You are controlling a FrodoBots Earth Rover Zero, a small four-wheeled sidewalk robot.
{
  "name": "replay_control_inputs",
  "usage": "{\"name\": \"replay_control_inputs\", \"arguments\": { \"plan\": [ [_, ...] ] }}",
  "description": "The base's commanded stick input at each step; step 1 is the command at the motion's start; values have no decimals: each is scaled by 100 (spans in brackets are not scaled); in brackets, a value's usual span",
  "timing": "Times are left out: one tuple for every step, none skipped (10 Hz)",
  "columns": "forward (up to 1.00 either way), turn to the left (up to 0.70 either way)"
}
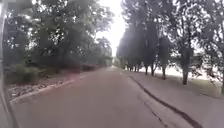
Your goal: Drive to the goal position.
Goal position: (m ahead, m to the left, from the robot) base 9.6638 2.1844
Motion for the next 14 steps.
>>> {"name": "replay_control_inputs", "arguments": {
  "plan": [
    [70, 0],
    [70, 0],
    [70, 0],
    [70, 0],
    [70, 0],
    [70, 0],
    [70, 0],
    [70, 0],
    [70, 0],
    [70, 0],
    [70, 0],
    [70, 0],
    [70, 0],
    [70, 0]
  ]
}}
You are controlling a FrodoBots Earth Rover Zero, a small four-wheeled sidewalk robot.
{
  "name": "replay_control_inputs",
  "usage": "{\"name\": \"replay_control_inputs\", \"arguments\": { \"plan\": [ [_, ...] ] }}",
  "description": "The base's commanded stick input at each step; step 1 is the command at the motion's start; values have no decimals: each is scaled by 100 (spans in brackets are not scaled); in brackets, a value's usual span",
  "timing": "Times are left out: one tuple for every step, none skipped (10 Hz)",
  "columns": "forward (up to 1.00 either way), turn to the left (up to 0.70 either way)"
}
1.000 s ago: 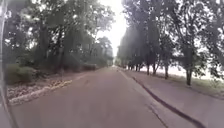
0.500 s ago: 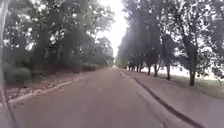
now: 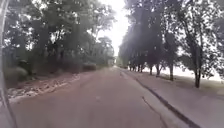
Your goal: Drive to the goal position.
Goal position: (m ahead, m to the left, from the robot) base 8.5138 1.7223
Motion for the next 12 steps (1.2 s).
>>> {"name": "replay_control_inputs", "arguments": {
  "plan": [
    [70, 0],
    [70, 0],
    [70, 0],
    [70, 0],
    [70, 0],
    [70, 0],
    [37, 0],
    [7, 0],
    [7, 0],
    [7, 0],
    [7, 0],
    [7, 0]
  ]
}}
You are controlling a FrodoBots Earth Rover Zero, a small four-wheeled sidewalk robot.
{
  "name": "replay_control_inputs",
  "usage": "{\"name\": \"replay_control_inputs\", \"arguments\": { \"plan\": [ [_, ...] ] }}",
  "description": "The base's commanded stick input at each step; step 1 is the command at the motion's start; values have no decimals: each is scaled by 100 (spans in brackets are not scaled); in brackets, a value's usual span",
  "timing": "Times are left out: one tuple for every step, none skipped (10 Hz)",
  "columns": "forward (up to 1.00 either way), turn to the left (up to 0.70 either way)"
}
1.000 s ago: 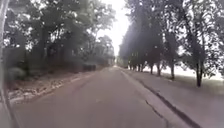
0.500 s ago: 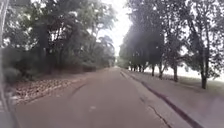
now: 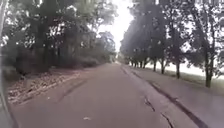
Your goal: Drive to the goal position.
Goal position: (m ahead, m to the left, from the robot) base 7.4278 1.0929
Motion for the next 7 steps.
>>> {"name": "replay_control_inputs", "arguments": {
  "plan": [
    [7, 0],
    [7, 0],
    [7, 0],
    [7, 0],
    [7, 0],
    [7, 0],
    [7, 0]
  ]
}}
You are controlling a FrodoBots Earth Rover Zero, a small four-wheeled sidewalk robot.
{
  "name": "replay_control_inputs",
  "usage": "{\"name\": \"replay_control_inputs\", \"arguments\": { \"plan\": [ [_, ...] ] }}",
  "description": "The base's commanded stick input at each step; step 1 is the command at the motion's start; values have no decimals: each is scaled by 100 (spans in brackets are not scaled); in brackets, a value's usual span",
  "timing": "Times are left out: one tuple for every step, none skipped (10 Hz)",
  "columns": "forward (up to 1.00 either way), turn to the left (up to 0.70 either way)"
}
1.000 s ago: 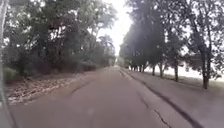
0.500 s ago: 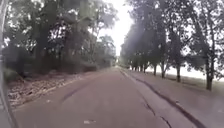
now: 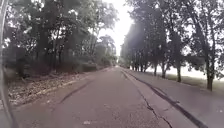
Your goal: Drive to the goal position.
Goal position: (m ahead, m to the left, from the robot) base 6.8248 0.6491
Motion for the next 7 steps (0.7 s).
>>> {"name": "replay_control_inputs", "arguments": {
  "plan": [
    [7, 0],
    [7, 0],
    [7, 0],
    [8, 0],
    [8, 0],
    [7, 0],
    [7, 0]
  ]
}}
